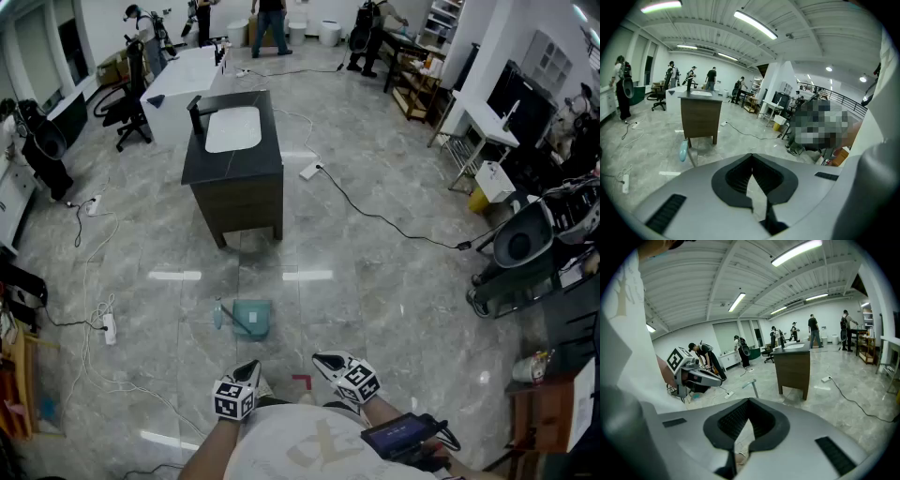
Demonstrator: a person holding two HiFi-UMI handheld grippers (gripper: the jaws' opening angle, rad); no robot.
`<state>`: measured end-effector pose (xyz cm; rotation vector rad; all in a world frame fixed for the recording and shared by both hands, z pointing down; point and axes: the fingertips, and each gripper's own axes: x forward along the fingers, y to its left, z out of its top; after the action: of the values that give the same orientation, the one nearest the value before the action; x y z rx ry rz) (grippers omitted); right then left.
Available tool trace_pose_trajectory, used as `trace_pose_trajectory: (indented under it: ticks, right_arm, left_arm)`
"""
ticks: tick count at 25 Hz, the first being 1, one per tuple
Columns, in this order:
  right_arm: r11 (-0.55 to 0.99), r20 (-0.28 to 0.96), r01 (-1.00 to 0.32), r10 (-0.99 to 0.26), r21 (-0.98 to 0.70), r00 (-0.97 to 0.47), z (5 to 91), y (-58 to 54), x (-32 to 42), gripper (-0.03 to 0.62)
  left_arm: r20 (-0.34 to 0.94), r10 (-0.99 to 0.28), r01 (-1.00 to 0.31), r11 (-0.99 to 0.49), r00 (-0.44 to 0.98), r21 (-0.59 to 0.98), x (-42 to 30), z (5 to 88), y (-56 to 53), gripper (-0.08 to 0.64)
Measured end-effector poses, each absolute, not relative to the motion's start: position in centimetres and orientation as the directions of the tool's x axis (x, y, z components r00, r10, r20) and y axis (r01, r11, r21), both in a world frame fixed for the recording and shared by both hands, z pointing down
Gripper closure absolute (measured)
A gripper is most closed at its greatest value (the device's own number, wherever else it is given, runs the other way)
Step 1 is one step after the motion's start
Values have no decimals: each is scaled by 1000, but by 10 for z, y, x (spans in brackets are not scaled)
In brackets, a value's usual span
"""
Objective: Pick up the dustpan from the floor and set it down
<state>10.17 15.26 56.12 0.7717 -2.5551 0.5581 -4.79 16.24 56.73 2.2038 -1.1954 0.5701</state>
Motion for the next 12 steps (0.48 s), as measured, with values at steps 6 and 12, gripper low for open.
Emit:
trace_pose_trajectory:
  ticks: [6,12]
  right_arm:
    - [752,508,-621,-454,-222,-732,561,183,138,575]
    - [739,491,-626,-461,-249,-740,560,191,154,575]
  left_arm:
    - [609,-613,-859,-428,503,279,-20,567,202,548]
    - [612,-633,-877,-401,475,266,-11,563,217,548]
